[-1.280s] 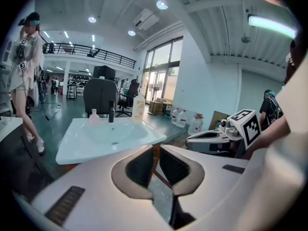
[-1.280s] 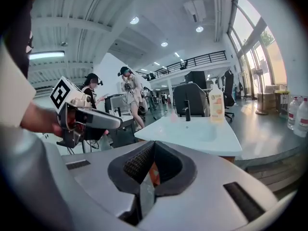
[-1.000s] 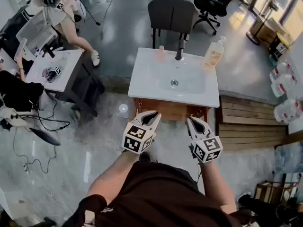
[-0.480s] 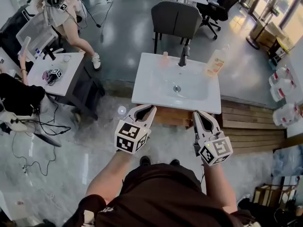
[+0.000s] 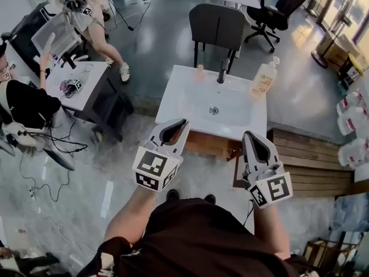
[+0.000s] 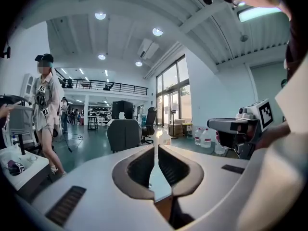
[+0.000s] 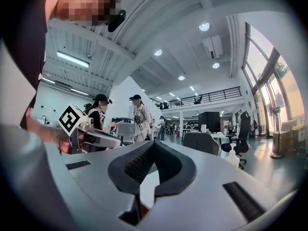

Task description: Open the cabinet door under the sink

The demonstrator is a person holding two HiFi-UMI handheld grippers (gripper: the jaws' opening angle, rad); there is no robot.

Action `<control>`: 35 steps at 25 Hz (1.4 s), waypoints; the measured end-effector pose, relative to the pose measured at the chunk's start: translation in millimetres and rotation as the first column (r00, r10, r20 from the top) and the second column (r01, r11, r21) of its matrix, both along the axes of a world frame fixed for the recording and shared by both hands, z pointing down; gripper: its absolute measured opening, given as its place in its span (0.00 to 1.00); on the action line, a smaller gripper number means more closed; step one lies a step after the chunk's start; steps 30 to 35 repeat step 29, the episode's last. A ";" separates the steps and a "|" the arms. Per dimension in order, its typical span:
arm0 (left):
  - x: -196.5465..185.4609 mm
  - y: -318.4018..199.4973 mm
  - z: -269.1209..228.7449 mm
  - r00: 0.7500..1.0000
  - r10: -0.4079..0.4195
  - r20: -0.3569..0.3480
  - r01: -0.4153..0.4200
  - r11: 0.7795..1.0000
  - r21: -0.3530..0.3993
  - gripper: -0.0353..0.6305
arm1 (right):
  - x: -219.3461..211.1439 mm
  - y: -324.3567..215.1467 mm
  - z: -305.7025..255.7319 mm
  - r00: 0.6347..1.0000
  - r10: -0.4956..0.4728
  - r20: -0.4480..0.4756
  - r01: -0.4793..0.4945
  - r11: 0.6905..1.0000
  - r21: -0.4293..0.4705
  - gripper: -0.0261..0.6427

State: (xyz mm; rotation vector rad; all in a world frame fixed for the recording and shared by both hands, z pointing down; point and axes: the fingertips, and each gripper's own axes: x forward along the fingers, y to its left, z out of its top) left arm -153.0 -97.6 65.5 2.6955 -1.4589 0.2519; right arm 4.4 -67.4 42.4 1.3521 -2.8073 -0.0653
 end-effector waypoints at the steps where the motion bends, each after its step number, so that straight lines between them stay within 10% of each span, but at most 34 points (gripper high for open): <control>1: 4.5 0.9 -1.7 1.000 -0.008 0.007 0.008 1.000 0.008 0.11 | 3.7 0.4 1.1 1.000 -0.012 -0.002 0.012 1.000 -0.002 0.06; 12: 29.7 -10.7 14.8 0.998 -0.028 0.056 0.029 0.999 -0.029 0.11 | 56.1 -15.9 27.8 0.998 0.056 0.027 -0.055 0.998 -0.027 0.06; 35: -6.6 -16.8 28.8 0.997 -0.081 0.018 0.082 0.995 -0.056 0.11 | 25.8 -16.6 27.5 1.000 0.027 0.011 -0.026 0.999 -0.044 0.06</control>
